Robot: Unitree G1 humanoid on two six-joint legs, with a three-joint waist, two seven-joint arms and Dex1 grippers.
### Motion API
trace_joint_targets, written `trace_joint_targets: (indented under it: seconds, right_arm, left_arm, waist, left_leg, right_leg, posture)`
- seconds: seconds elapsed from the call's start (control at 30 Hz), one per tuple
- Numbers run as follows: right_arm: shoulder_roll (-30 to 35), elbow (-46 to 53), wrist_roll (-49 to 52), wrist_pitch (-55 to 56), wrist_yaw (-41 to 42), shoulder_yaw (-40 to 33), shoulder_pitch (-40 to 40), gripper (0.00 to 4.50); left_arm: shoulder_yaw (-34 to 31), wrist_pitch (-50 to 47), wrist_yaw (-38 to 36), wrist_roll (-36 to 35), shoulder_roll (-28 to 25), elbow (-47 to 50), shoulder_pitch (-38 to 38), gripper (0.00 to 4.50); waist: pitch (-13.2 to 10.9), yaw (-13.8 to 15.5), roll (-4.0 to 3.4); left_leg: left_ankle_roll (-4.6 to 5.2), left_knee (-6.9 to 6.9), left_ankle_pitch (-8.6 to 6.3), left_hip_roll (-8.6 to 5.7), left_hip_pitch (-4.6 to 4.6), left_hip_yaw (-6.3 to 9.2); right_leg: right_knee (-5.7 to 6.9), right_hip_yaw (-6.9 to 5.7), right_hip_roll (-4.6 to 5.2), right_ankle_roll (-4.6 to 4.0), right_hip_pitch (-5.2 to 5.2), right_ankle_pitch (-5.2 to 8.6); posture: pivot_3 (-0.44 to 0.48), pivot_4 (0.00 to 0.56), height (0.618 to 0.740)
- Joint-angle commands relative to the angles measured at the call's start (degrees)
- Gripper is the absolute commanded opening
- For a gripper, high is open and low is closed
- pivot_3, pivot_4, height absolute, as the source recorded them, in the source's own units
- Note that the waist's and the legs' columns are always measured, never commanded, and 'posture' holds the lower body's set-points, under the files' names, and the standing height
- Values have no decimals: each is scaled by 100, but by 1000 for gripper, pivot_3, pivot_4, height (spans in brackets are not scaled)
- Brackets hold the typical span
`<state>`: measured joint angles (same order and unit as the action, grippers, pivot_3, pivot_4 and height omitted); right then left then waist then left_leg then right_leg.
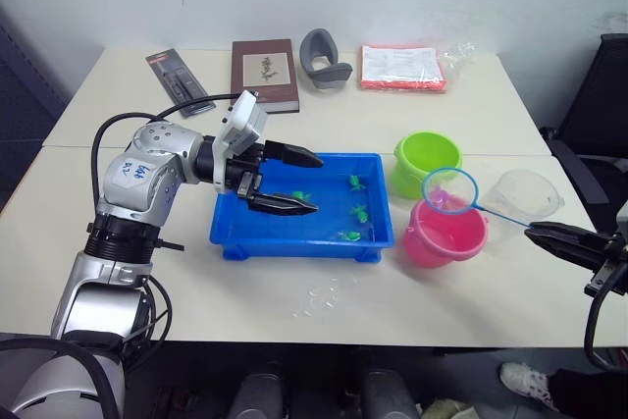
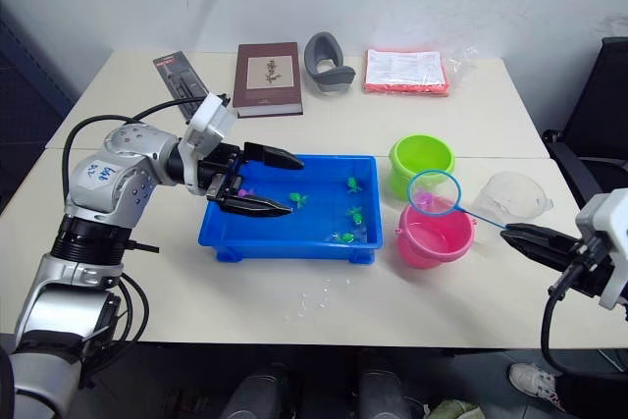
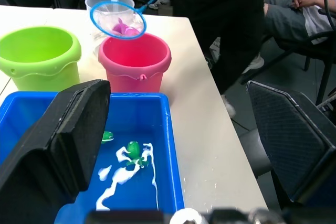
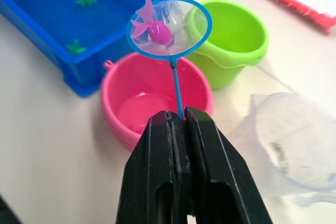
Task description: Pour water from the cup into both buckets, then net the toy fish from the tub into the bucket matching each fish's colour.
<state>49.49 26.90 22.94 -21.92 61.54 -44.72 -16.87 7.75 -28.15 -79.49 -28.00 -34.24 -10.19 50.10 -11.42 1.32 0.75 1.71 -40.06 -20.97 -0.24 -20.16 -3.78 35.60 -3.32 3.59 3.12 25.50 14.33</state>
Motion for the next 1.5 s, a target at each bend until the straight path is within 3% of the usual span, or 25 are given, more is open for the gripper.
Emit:
trace_joint_targets:
  seconds: [0.03, 0.3, 0.43, 0.5, 0.7, 0.8, 0.9, 1.07, 1.23, 1.33, 1.5]
  right_arm:
    - [26, -269, -1188, 2331, 39, -33, -286, 0]
    - [936, -1509, -3653, 7020, -1144, 255, 99, 0]
    - [1223, -1924, -3864, 6929, -1620, 179, 564, 0]
    - [1390, -1839, -4014, 7383, -1534, 256, 385, 0]
    - [1469, -1958, -3778, 7033, -1609, 229, 347, 0]
    - [1510, -1797, -3173, 6562, -1433, 267, 324, 0]
    - [1444, -1218, -1811, 5048, -1171, 556, 372, 0]
    - [1687, -367, 38, 2085, -1172, 1555, 1188, 0]
    - [1578, -140, 696, 338, -1252, 3010, 2649, 0]
    - [956, -224, 960, -644, -1376, 3999, 3745, 0]
    - [242, -730, 687, -1319, -1080, 5091, 4804, 0]
  left_arm:
    - [-10, 163, -158, 67, -42, 65, 14, 4475]
    - [54, 470, -347, 361, 37, -418, 374, 4475]
    - [17, 329, -352, 264, 94, -232, 295, 4475]
    - [30, 467, -310, 393, 96, -296, 294, 4475]
    - [-12, 466, -363, 410, 43, -423, 350, 4475]
    - [-41, 503, -224, 472, 62, -481, 302, 4475]
    - [-41, 354, -280, 393, 1, -316, 82, 4475]
    - [-230, 146, -41, 361, -211, -83, -306, 4475]
    - [-638, -75, 443, 368, -644, 285, -766, 4475]
    - [-1281, -503, 784, 188, -1198, 1084, -1660, 4475]
    - [-2455, -1087, 1129, -106, -1981, 1889, -3052, 4475]
  waist:
    - [0, -1, 0]
    - [0, -45, 1]
    - [-1, -69, 1]
    - [-1, -72, 1]
    - [-1, -81, 2]
    - [-1, -106, 1]
    - [-1, -149, 1]
    - [-1, -167, 2]
    - [-1, -166, 2]
    - [-1, -248, 4]
    - [-1, -275, 3]
  left_leg:
    - [0, 0, 0, 0, 0, 0]
    - [-2, -3, 3, -5, 10, -21]
    - [-13, -5, 8, -1, 10, -19]
    - [-11, -7, 9, -2, 9, -19]
    - [-14, -5, 11, 0, 10, -15]
    - [-13, -6, 11, 0, 11, -15]
    - [-13, -5, 11, 1, 11, -15]
    - [-16, -7, 13, 7, 35, -22]
    - [-20, -1, 10, 12, 41, -16]
    - [-21, 5, 8, 18, 42, -16]
    - [-25, 9, 5, 21, 26, -8]
  right_leg:
    - [1, 1, -1, 0, 0, 0]
    - [-1, 25, -4, 6, -1, -3]
    - [3, 26, -6, 2, -1, -1]
    - [3, 28, -5, 3, -1, -1]
    - [4, 28, -8, 0, -1, 0]
    - [6, 29, -7, 0, -2, 0]
    - [7, 29, -7, 0, -2, 0]
    - [25, 33, -2, -1, -7, 1]
    - [30, 31, -1, -16, -7, 9]
    - [28, 30, 1, -19, -3, 11]
    - [28, 21, 6, -29, 14, 16]
  posture:
    - [0, 150, 740]
    - [0, 150, 740]
    - [0, 150, 740]
    - [0, 150, 740]
    - [0, 150, 740]
    - [0, 150, 740]
    - [0, 150, 740]
    - [0, 150, 740]
    - [0, 150, 740]
    - [0, 150, 740]
    - [0, 150, 740]
